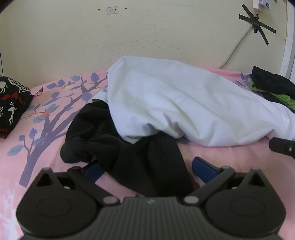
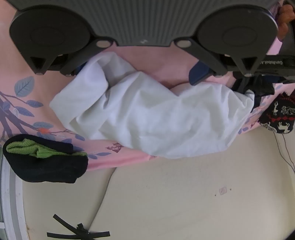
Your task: Fold small clothes
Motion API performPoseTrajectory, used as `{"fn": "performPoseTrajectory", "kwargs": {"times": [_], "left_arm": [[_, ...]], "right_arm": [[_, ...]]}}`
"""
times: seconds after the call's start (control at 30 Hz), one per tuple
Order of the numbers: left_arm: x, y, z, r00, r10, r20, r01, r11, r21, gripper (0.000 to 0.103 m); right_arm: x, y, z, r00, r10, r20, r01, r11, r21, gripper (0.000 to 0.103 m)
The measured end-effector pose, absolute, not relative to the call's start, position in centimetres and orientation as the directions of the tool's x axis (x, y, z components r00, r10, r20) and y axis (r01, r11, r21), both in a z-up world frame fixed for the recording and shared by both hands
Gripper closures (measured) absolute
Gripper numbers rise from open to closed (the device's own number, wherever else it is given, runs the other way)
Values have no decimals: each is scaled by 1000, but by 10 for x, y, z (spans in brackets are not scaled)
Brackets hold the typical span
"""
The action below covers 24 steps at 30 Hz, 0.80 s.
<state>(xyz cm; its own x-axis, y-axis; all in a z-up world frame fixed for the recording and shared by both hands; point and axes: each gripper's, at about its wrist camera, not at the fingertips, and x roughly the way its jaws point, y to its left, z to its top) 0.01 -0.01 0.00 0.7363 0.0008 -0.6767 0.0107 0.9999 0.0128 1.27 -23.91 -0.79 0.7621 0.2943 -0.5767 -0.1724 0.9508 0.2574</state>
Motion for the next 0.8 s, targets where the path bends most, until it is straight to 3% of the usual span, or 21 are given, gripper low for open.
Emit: {"fn": "performPoseTrajectory", "kwargs": {"times": [0.27, 0.33, 0.4, 0.5, 0.57, 0.67, 0.8], "left_arm": [[-10, 2, 2, 743, -10, -669, 33, 999, 23, 0], [-22, 13, 7, 778, -21, -628, 27, 1000, -1, 9], [-37, 27, 12, 813, -35, -581, 9, 999, -48, 10], [-49, 53, 16, 836, 8, -549, -65, 994, -85, 12], [-51, 65, 18, 838, 11, -546, -94, 988, -124, 16], [-46, 82, 14, 816, -3, -578, -126, 975, -184, 34], [-38, 92, 15, 781, 5, -624, -141, 976, -168, 38]], "right_arm": [[10, -252, -7, 764, 327, -557, -150, 929, 339, 6], [6, -256, -8, 769, 336, -544, -154, 923, 353, 7], [-11, -253, -2, 788, 351, -506, -200, 923, 328, 30], [-21, -242, 7, 808, 330, -489, -255, 943, 215, 46], [-15, -237, 12, 792, 364, -491, -300, 931, 207, 47], [-10, -221, 18, 782, 363, -506, -329, 931, 158, 46], [-20, -210, 33, 809, 380, -449, -376, 921, 103, 28]]}}
